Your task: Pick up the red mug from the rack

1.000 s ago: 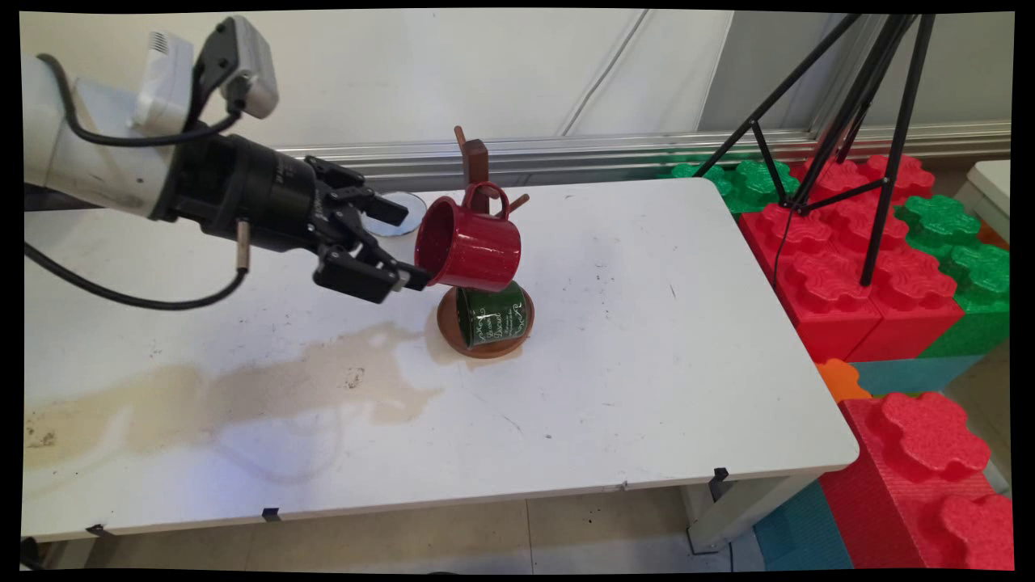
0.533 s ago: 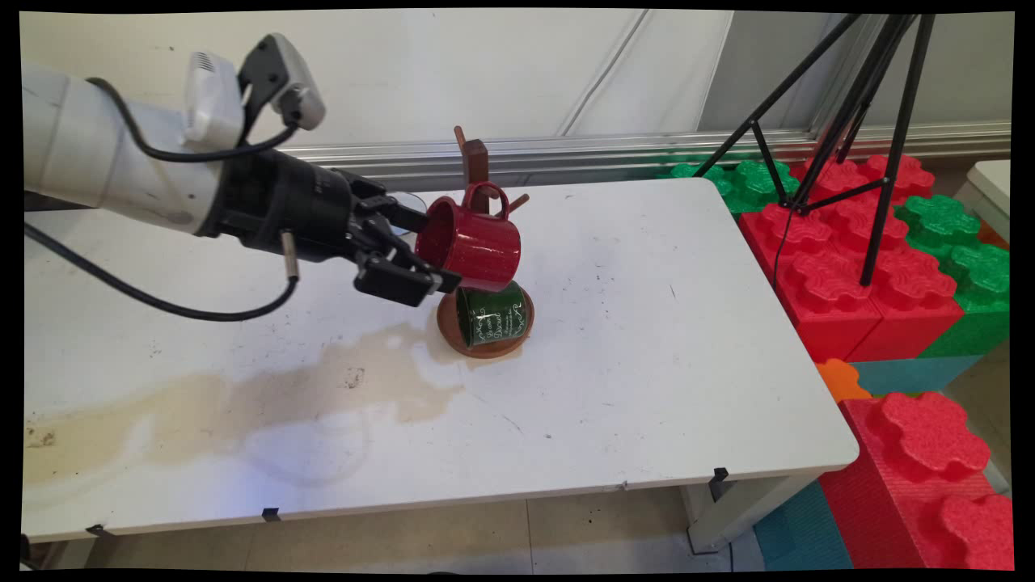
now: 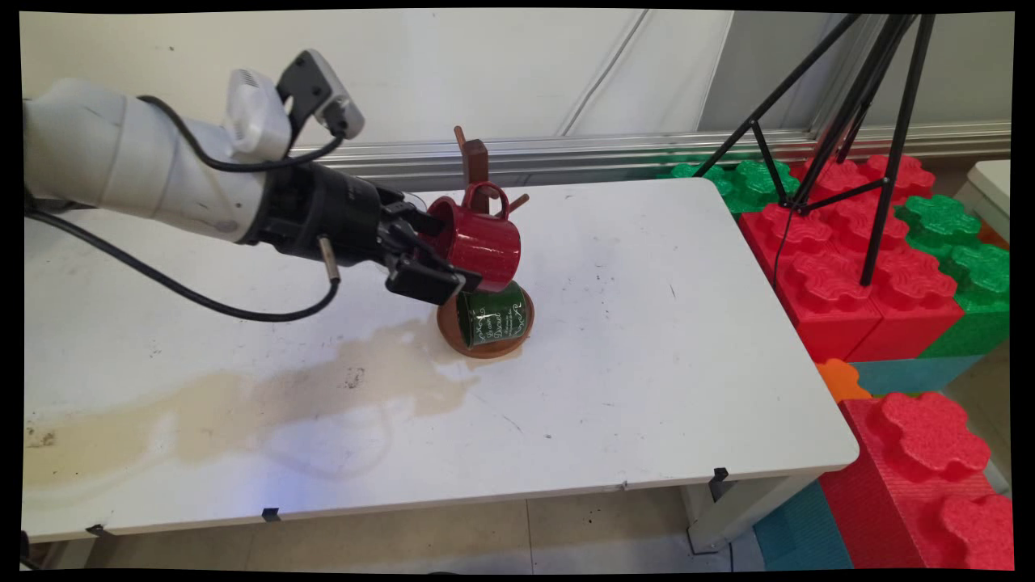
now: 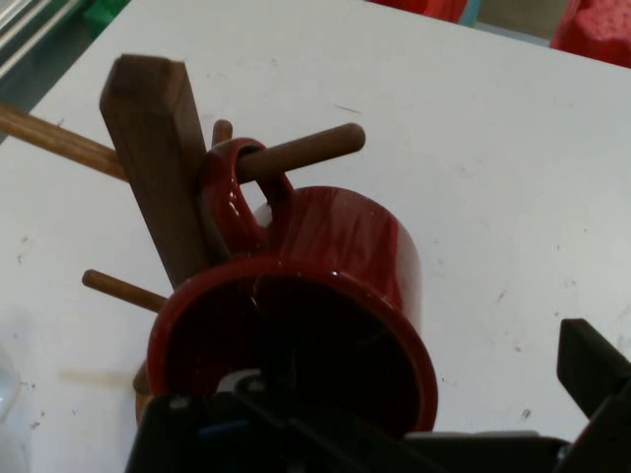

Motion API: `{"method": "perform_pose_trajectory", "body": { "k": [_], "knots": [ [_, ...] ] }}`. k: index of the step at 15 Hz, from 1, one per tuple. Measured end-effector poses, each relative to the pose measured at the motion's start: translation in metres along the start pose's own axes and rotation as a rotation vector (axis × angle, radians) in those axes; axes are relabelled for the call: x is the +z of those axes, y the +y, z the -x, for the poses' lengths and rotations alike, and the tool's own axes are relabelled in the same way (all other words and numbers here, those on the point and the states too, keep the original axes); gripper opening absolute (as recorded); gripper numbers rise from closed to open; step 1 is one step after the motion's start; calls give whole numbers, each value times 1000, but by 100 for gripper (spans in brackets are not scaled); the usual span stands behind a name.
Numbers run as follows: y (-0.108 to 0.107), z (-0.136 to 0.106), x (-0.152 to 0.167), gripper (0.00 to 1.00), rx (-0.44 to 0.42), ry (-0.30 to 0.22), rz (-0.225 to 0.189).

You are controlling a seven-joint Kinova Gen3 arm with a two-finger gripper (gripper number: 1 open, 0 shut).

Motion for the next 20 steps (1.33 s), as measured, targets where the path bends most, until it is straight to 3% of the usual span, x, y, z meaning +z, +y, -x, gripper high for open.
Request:
{"method": "perform_pose_trajectory", "body": {
  "k": [15, 16, 20],
  "knots": [
    [7, 1, 41, 100, -100, 3, 20],
    [7, 2, 43, 0, -104, 3, 21],
    [7, 3, 46, 0, -107, 7, 17]
  ]
}}
